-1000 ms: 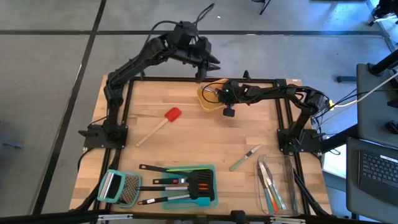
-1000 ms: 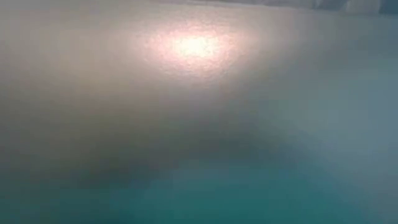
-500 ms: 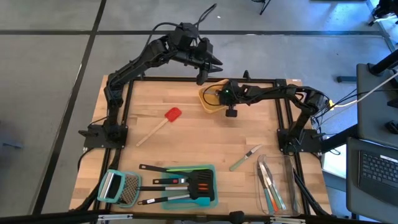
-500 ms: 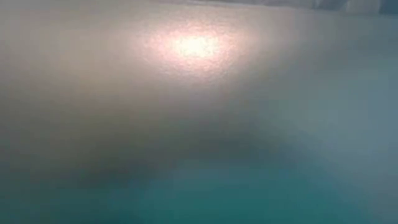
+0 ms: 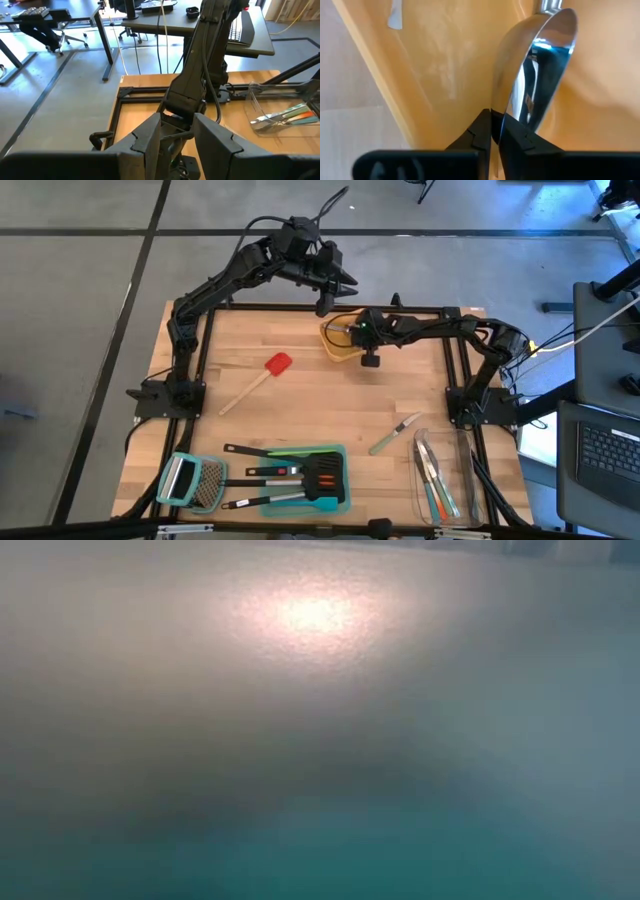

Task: Pick & Place Kitchen Items
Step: Put the ice scoop into the yellow bin, then put the red spatula into the blue bin

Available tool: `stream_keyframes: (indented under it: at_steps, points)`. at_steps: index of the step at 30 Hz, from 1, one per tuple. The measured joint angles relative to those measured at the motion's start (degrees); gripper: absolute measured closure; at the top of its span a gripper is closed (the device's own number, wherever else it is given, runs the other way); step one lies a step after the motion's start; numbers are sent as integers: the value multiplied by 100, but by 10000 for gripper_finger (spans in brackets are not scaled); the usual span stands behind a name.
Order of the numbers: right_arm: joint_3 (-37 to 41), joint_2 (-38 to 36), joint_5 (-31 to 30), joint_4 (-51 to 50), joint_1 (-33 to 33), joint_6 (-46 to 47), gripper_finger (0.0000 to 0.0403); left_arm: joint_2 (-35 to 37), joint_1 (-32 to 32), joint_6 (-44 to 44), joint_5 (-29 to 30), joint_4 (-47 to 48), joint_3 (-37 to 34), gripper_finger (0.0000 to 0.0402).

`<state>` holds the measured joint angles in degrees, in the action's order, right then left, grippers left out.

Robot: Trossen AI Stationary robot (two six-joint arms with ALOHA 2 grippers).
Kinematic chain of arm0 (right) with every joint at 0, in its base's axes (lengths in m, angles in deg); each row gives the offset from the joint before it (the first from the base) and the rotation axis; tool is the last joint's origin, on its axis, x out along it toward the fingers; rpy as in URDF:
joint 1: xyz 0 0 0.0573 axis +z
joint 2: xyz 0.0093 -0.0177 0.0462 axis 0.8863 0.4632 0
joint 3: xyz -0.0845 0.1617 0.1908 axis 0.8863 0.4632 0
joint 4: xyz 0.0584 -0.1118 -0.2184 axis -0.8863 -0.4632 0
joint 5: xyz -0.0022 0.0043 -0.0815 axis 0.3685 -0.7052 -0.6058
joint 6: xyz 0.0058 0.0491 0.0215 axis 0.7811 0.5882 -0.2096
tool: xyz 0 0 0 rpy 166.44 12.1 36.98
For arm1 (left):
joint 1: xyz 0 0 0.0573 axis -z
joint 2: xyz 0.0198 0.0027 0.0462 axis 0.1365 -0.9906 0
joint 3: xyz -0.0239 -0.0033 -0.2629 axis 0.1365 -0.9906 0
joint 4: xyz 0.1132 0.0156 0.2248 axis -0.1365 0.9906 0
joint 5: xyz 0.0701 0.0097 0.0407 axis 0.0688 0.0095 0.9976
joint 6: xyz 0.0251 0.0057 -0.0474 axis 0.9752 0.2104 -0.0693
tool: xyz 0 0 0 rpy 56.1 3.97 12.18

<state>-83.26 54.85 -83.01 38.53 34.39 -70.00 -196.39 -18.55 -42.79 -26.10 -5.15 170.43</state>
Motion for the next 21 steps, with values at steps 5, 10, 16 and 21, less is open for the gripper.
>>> stream_keyframes:
  at_steps: [5,10,16,21]
  points:
    - [-58,2,99,0,3,12,362,0,0,10,0,35,0,290]
    - [-107,2,101,22,3,157,338,2,0,16,0,74,0,290]
    - [-107,2,101,20,3,394,285,2,0,18,0,97,0,290]
    - [-107,2,63,82,31,418,237,2,0,17,0,97,0,290]
